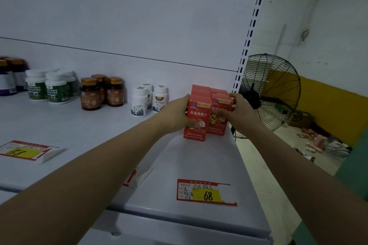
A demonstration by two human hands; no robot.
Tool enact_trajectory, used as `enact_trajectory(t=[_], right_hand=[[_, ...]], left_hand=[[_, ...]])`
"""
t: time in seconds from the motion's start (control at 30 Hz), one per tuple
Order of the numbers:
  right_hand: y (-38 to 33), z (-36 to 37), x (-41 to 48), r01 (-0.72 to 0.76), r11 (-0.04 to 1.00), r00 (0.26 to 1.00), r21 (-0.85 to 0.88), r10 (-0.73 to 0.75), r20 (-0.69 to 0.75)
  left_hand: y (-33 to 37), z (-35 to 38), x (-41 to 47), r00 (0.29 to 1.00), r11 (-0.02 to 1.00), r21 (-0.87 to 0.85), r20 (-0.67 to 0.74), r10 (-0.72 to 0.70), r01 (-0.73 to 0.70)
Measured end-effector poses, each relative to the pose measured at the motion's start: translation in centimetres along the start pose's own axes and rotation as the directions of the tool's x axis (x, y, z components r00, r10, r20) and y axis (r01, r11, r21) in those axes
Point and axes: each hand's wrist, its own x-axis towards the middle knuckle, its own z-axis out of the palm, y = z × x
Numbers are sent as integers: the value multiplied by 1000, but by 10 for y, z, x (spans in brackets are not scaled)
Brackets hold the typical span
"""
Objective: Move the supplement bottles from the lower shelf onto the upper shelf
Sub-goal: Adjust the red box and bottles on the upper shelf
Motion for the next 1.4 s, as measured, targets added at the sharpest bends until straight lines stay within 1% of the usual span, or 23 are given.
enact_trajectory(t=[0.17,0.3,0.47,0.6,0.7,0.8,0.83,0.9,0.97,1.0,1.07,1.1,1.27,1.4], right_hand=[[5,2,5,9,1000,1000,-21,-9,-10],[8,3,5,32,997,999,-73,-34,-16],[17,4,7,50,975,998,-218,-57,-25],[19,7,7,78,948,997,-310,-78,13],[19,7,8,34,936,999,-351,-21,41],[15,4,5,-19,911,999,-411,33,28],[14,2,3,-47,901,998,-432,63,21],[8,1,-3,-104,854,989,-510,144,40],[-8,-1,-19,-121,766,967,-632,235,100],[-18,-3,-28,-97,712,953,-695,267,140],[-42,-3,-47,-22,616,936,-787,289,200],[-55,-1,-56,7,593,936,-805,279,214],[-121,32,-101,-8,605,953,-796,247,178],[-174,77,-146,-5,610,962,-792,220,163]], left_hand=[[0,-1,1,1000,1000,25,11,1,-2],[-1,-1,1,1000,999,36,26,-8,8],[0,-1,0,999,999,37,35,-10,9],[3,1,-2,999,998,51,19,-31,30],[6,3,0,998,993,103,-5,-59,60],[10,5,-1,993,980,157,-20,-119,121],[13,4,-4,988,970,187,-16,-153,154],[19,-3,-12,977,930,304,-11,-213,206],[21,-14,-24,974,875,438,-5,-228,207],[21,-21,-31,974,850,488,2,-226,196],[18,-35,-47,977,810,563,19,-211,164],[15,-42,-56,978,800,580,29,-207,152],[-8,-93,-116,975,785,607,74,-210,123],[-32,-136,-174,989,775,630,78,-130,52]])
